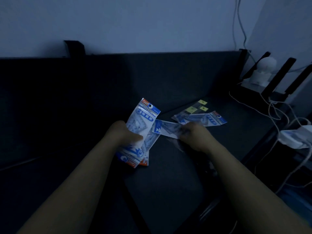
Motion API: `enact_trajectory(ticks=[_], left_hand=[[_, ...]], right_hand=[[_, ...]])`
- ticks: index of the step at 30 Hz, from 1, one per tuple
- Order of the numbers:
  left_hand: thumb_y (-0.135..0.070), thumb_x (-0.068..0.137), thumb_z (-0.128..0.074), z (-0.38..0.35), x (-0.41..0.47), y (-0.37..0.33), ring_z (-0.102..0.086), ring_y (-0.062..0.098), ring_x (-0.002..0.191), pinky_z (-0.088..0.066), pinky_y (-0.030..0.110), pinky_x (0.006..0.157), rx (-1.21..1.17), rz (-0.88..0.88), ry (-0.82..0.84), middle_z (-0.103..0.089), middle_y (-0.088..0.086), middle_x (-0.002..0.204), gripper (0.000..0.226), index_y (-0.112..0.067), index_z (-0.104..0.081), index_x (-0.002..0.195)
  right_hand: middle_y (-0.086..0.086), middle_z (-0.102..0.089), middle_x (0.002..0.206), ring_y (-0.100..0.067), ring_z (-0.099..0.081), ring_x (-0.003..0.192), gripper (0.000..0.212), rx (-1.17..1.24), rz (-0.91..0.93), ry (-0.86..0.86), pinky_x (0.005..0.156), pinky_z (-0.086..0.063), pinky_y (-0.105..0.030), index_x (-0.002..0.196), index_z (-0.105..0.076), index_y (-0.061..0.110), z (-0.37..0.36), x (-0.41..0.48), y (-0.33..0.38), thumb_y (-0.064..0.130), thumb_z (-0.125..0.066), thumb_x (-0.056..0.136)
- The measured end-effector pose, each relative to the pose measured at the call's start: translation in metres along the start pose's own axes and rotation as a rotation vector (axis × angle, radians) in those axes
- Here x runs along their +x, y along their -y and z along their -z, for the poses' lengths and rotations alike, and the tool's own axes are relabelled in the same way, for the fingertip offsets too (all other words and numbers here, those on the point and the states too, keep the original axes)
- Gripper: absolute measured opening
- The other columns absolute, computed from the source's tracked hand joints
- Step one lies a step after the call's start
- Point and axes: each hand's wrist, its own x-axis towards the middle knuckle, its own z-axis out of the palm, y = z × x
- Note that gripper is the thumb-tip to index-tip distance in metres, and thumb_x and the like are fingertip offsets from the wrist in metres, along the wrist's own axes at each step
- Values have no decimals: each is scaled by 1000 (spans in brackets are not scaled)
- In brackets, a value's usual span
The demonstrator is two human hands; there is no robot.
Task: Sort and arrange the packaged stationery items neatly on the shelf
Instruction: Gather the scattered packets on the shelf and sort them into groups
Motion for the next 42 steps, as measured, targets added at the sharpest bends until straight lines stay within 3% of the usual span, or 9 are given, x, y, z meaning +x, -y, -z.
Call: enact_trajectory(ticks=[3,6,11,15,17,20,26,36,42], left_hand=[[-17,73,-81,3,-5,1,-65,28,97,-51,34,78,-67,23,19,-67,13,109,43,-4,-65,111],[-9,77,-76,7,-8,3,-64,29,93,-51,35,79,-136,21,32,-68,15,107,37,-2,-65,111],[-7,85,-67,12,-13,10,-65,28,86,-52,37,79,-217,40,74,-68,14,95,25,0,-65,109],[-7,86,-66,9,-18,12,-65,33,95,-53,42,85,-261,31,86,-68,19,105,28,-1,-64,113],[-7,85,-66,6,-21,12,-65,33,95,-53,42,86,-270,26,76,-68,18,105,28,-1,-64,112],[-5,85,-66,3,-26,12,-65,30,94,-52,40,85,-313,13,77,-68,15,104,25,-3,-65,109],[-1,83,-65,8,-34,19,-65,34,94,-53,44,86,-341,13,57,-68,20,103,24,0,-65,107],[5,86,-58,12,-51,21,-63,19,79,-49,27,65,-435,-87,59,-66,9,91,18,-12,-61,90],[2,88,-60,22,-60,26,-64,24,88,-53,34,72,-601,-58,58,-66,9,100,21,-12,-59,104]], right_hand=[[-8,-14,158,-27,-41,131,59,18,-56,118,105,-39,-37,138,-45,30,-3,0,8,48,-61,84],[-2,14,157,-35,-36,134,70,-18,-65,90,109,-35,-40,144,-32,33,-5,-1,17,51,-62,84],[-11,-22,143,-32,-53,114,61,-143,77,0,95,-47,-40,136,-43,26,-8,0,34,38,-66,81],[-1,-53,93,-21,-55,88,14,-64,161,14,62,-40,-25,75,-56,24,-9,-4,37,32,-68,75],[-2,-52,93,-19,-53,91,24,-46,181,99,66,-37,-24,62,-48,28,-11,-7,38,33,-65,79],[-6,-47,130,-23,-42,124,14,-50,210,161,100,-39,-32,93,-68,28,-13,-10,39,33,-56,89],[-8,-32,145,-23,-40,130,36,-14,81,158,112,-31,-36,131,-52,30,-14,-16,42,26,-40,98],[4,-63,110,-20,-58,105,45,175,10,99,100,-41,-44,116,-55,26,-9,-25,75,24,-72,74],[2,-66,98,-9,-62,82,24,487,41,144,61,-47,-23,108,-61,17,-8,-37,88,21,-67,85]])
